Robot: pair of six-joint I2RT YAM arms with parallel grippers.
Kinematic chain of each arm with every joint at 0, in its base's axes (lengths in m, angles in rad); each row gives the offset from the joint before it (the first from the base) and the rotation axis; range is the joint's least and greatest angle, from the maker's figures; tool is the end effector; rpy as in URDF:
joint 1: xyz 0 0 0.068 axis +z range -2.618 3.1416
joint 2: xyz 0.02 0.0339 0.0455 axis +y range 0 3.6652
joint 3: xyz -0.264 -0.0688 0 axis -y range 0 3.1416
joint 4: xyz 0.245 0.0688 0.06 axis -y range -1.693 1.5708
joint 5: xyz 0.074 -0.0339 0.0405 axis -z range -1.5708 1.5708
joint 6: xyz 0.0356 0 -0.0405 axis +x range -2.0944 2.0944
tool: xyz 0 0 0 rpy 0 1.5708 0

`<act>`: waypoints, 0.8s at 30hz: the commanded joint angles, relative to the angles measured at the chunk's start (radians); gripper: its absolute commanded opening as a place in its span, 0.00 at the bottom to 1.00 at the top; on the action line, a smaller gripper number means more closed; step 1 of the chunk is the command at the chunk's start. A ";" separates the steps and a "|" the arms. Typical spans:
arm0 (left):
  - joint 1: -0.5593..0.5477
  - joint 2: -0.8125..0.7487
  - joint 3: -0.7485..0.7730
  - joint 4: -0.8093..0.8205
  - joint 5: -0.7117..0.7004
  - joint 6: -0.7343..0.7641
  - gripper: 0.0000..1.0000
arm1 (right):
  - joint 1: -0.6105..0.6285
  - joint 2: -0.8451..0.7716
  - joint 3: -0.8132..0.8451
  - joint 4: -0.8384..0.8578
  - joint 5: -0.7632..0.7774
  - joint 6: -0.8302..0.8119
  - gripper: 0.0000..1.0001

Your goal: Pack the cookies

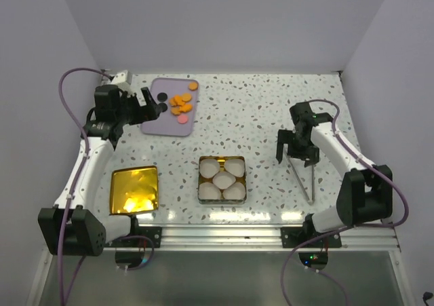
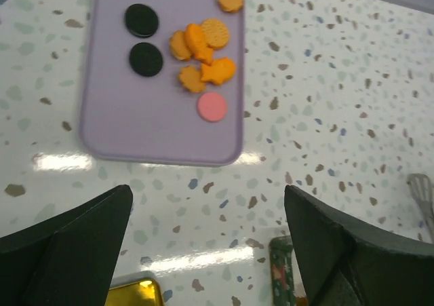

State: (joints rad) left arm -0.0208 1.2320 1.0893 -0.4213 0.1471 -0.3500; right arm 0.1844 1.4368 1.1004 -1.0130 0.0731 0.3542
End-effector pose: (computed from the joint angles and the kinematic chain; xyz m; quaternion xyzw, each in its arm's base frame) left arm 0.2754 -0.0109 0.3287 -0.1082 0.8676 -0.1520 0.4610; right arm 0.2559 0.0451 0.2441 0.0882 0.9893 -0.0056 0.1161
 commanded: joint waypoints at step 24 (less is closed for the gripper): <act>0.021 -0.263 -0.068 -0.198 -0.319 -0.182 1.00 | -0.002 0.387 0.066 0.145 0.100 -0.003 0.41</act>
State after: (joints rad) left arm -0.0029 0.9905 1.0172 -0.6075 -0.1593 -0.5381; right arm 0.1841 1.8015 1.1839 -0.8959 0.1329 0.3458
